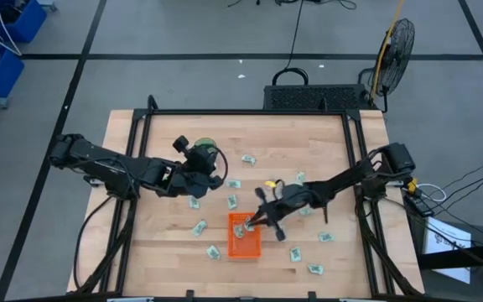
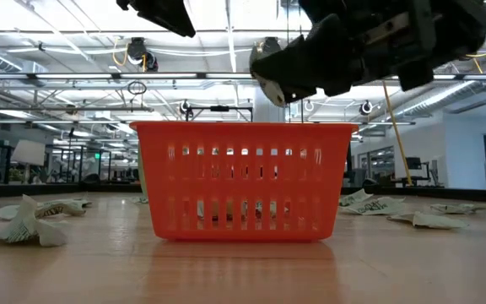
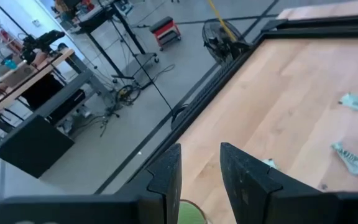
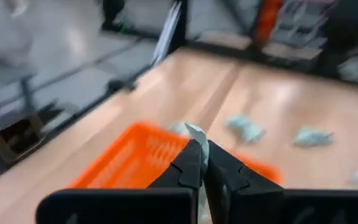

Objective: Pick and place Stevia / Truvia into bins
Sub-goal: Put the stevia packet into the orange basket

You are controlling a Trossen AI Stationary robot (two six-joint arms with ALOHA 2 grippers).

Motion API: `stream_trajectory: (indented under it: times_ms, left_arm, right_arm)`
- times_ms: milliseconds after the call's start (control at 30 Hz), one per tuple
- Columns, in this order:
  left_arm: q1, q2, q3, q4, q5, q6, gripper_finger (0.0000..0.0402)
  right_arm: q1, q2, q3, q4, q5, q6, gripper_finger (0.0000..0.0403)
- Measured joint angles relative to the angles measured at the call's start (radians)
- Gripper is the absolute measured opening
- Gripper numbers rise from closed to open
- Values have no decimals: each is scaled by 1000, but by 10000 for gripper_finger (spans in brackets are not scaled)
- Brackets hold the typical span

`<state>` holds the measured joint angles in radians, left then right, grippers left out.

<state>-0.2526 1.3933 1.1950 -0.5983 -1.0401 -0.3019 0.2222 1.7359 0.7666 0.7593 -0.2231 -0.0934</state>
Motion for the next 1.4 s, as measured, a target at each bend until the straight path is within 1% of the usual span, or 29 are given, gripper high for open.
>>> stream_trajectory:
  times_ms: [67, 133, 233, 333, 467, 533, 633, 733, 833, 933, 1033, 1167, 1267, 1400]
  left_arm:
    - [-5, 0, 0, -12, 1, 1, 118]
    - [-8, 0, 0, -22, 1, 1, 118]
    - [-11, 0, 0, -43, 15, -18, 118]
    - [-11, 0, 0, -64, 24, -46, 118]
    - [-18, 0, 0, -84, 27, -70, 118]
    - [-19, 0, 0, -95, 38, -75, 118]
    - [-18, 0, 0, -110, 56, -86, 118]
    - [-18, 0, 0, -118, 56, -94, 118]
    - [-18, 0, 0, -117, 56, -96, 118]
    - [-18, 0, 0, -117, 56, -97, 118]
    - [-18, 0, 0, -117, 56, -112, 118]
    - [-18, 0, 0, -107, 56, -127, 118]
    - [-10, 0, 0, -96, 56, -112, 118]
    - [9, 0, 0, -90, 56, -97, 118]
  right_arm:
    - [0, 2, 39, -134, -46, -41, 6]
    - [0, 3, 61, -216, -68, -114, 13]
    - [0, 3, 74, -211, -67, -142, 33]
    - [0, 2, 74, -179, -67, -107, 59]
    - [17, -12, 74, -205, -68, -59, 89]
    - [39, -43, 74, -274, -92, -49, 97]
    - [90, -124, 74, -471, -120, -36, 102]
    - [147, -232, 74, -652, -119, 62, 102]
    - [216, -328, 75, -781, -84, 242, 102]
    - [311, -373, 74, -892, -40, 413, 102]
    - [397, -373, 74, -964, -37, 586, 103]
    - [490, -329, 72, -1103, -35, 776, 103]
    - [537, -293, 72, -1115, -29, 825, 103]
    - [566, -242, 72, -1093, 44, 845, 103]
